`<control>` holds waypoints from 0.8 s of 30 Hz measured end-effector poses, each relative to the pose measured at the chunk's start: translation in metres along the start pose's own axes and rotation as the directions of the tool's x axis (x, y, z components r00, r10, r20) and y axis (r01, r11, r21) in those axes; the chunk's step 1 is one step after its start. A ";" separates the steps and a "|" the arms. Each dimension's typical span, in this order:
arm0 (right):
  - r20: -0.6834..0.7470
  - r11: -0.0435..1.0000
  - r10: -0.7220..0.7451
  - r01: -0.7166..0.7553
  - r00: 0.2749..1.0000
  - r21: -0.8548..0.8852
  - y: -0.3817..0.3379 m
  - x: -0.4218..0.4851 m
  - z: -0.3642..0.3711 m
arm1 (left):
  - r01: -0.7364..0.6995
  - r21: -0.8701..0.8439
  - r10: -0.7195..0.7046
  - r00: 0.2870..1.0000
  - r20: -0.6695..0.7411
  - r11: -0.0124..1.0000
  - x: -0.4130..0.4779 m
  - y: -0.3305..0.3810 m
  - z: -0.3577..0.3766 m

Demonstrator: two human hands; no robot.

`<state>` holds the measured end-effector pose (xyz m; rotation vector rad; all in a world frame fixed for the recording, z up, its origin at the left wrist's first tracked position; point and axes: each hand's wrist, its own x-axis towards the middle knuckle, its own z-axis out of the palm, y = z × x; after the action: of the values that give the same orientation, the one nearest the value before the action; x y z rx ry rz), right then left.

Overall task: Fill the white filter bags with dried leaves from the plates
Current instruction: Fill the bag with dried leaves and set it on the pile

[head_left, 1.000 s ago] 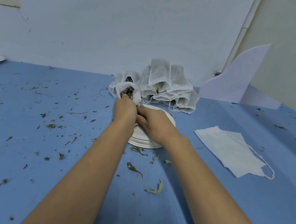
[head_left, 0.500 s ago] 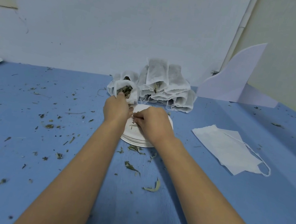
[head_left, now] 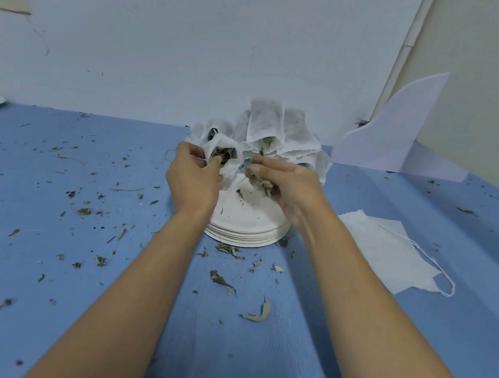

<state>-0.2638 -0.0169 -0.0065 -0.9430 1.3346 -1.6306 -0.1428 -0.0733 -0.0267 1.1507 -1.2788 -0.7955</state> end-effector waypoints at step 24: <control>-0.104 0.926 -0.159 0.112 0.982 -0.359 0.003 0.000 0.005 | 0.114 -0.247 -0.015 0.929 0.371 0.962 -0.015 0.013 0.010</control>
<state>-0.2586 -0.0192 -0.0082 -1.1776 1.7260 -1.6080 -0.1571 -0.0580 -0.0195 0.8547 -1.3899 -1.2365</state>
